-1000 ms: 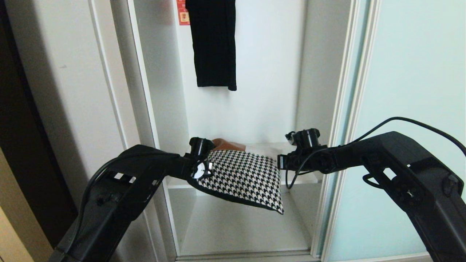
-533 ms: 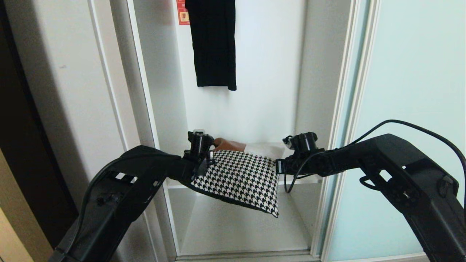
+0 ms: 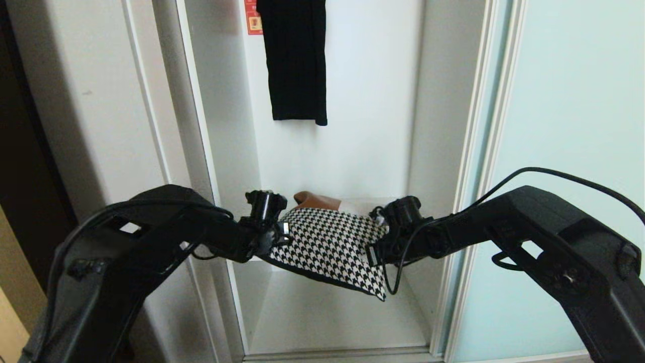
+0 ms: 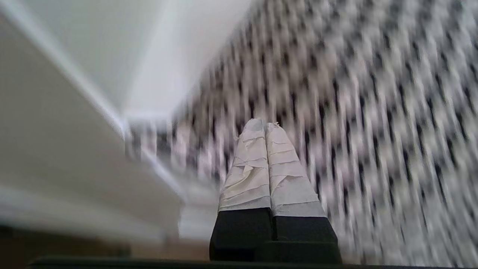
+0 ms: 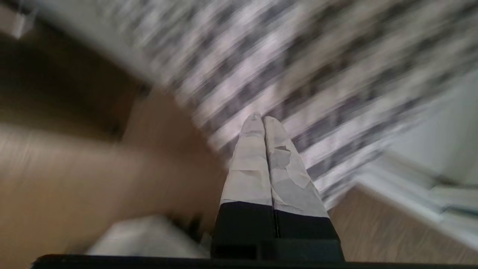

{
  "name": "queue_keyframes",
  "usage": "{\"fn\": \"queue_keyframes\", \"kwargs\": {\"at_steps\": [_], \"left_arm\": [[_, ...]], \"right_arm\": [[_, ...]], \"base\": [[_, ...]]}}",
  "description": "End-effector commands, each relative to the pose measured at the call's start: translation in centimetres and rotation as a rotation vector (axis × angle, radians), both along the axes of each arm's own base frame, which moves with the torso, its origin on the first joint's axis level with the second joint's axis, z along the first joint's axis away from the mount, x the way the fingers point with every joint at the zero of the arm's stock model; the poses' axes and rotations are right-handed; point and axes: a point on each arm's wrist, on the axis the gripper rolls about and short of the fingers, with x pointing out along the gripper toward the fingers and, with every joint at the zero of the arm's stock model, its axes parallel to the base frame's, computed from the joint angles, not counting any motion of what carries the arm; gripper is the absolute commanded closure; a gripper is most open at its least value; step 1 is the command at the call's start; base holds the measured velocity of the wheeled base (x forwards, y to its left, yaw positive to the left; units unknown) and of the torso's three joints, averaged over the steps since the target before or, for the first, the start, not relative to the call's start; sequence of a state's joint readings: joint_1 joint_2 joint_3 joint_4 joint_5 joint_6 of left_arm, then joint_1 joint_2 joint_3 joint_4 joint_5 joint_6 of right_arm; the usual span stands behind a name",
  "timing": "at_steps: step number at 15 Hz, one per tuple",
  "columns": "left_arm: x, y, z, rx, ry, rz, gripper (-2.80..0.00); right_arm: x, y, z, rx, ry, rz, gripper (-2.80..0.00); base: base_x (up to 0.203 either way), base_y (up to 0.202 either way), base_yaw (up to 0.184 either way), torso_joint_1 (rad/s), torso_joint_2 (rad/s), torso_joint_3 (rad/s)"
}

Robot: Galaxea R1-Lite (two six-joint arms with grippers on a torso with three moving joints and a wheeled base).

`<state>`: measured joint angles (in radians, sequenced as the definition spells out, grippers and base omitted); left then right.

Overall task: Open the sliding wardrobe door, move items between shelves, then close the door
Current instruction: Place the pillow on the higher shelf

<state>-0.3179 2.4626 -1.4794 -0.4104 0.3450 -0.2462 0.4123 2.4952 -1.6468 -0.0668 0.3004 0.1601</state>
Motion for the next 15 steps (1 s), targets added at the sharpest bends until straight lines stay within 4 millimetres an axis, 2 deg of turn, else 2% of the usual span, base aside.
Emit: {"fn": "queue_keyframes", "kwargs": {"at_steps": [1,3,5,7,11,15], "left_arm": [[-2.8,0.9,3.1,-0.086,0.062,-0.031,0.0],[-4.0,1.5,2.6,-0.136,0.17,-0.045,0.0],[-4.0,2.1,1.8,-0.151,0.224,-0.04,0.0],[-4.0,2.3,1.8,-0.189,0.271,-0.071,0.0],[-3.6,2.4,1.7,-0.223,0.281,-0.085,0.0],[-3.2,2.3,1.5,-0.22,0.307,-0.082,0.0]], "right_arm": [[-2.8,1.8,2.5,0.0,0.027,0.101,0.0],[-4.0,3.5,2.0,-0.038,0.062,0.163,0.0],[-4.1,3.6,1.2,-0.116,0.09,0.193,0.0],[-3.4,3.9,0.2,-0.194,0.111,0.165,0.0],[-1.6,4.1,-3.6,-0.32,0.128,0.112,0.0],[-0.4,4.0,-5.1,-0.371,0.102,0.097,0.0]], "base": [[0.0,0.0,0.0,0.0,0.0,0.0],[0.0,0.0,0.0,0.0,0.0,0.0],[0.0,0.0,0.0,0.0,0.0,0.0],[0.0,0.0,0.0,0.0,0.0,0.0],[0.0,0.0,0.0,0.0,0.0,0.0],[0.0,0.0,0.0,0.0,0.0,0.0]]}}
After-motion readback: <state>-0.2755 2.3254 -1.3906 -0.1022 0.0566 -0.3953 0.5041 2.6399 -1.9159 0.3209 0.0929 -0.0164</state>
